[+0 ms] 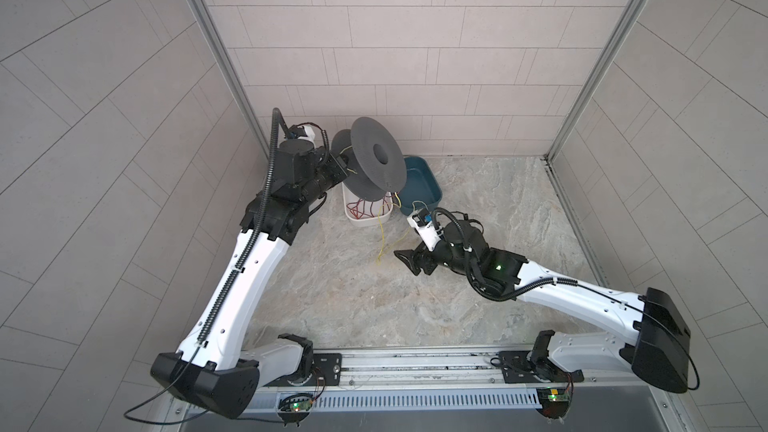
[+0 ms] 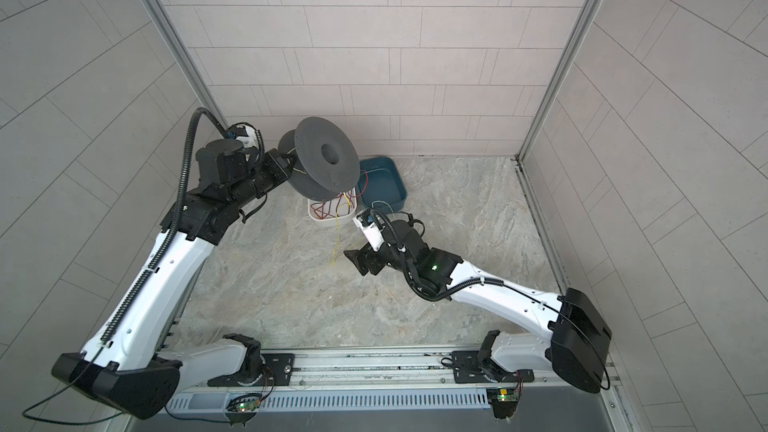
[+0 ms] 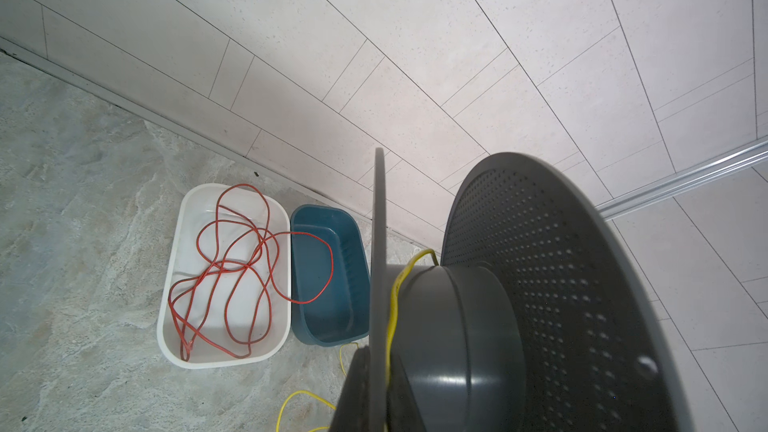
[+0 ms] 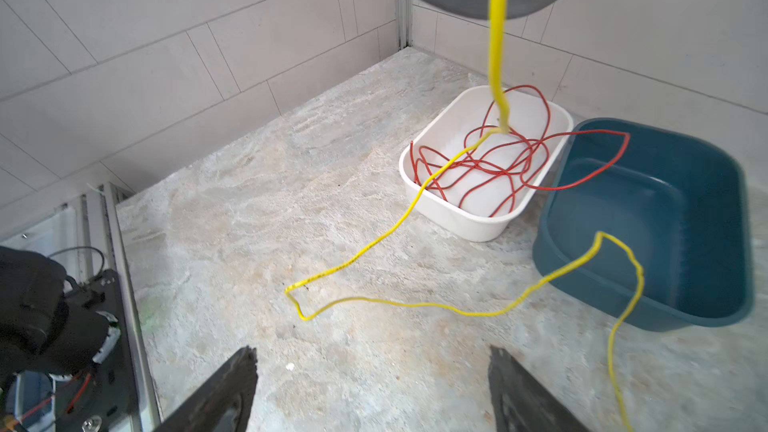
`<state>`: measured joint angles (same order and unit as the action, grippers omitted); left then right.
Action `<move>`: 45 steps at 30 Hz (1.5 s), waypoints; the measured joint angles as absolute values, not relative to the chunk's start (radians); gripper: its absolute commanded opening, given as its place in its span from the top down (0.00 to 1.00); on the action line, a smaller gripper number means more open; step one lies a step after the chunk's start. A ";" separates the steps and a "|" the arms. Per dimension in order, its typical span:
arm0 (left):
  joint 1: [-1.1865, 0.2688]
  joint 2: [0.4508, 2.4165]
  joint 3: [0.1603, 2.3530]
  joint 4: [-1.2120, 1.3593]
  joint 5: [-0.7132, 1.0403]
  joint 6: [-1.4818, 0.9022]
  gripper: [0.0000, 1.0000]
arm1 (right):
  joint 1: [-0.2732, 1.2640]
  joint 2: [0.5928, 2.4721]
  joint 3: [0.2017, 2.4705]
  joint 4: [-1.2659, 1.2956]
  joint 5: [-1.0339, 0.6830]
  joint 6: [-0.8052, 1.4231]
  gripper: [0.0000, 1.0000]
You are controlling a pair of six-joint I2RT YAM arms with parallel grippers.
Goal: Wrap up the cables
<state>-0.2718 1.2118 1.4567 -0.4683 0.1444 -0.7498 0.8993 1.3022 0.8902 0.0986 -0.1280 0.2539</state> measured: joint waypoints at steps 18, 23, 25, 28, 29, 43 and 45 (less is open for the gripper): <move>-0.271 1.212 1.456 -0.446 0.124 -0.762 1.00 | 0.903 1.599 0.978 0.375 -0.140 0.667 0.37; -0.272 1.212 1.454 -0.444 0.117 -0.762 1.00 | 0.903 1.632 0.974 0.401 -0.150 0.736 0.40; -0.272 1.212 1.454 -0.442 0.111 -0.762 1.00 | 0.903 1.631 0.974 0.403 -0.145 0.759 0.40; -0.272 1.211 1.449 -0.437 0.105 -0.762 1.00 | 0.903 1.631 0.974 0.404 -0.133 0.784 0.46; -0.272 1.211 1.448 -0.436 0.104 -0.762 1.00 | 0.903 1.631 0.974 0.404 -0.132 0.789 0.49; -0.272 1.212 1.440 -0.430 0.080 -0.763 1.00 | 0.904 1.631 0.974 0.405 -0.138 0.817 0.80; -0.272 1.212 1.440 -0.430 0.075 -0.763 1.00 | 0.905 1.631 0.974 0.405 -0.142 0.820 0.84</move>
<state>-0.2718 1.2118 1.4403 -0.4305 0.0753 -0.7628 0.9054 1.6314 0.9737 0.4049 -0.1421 0.8204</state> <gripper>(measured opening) 0.073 0.189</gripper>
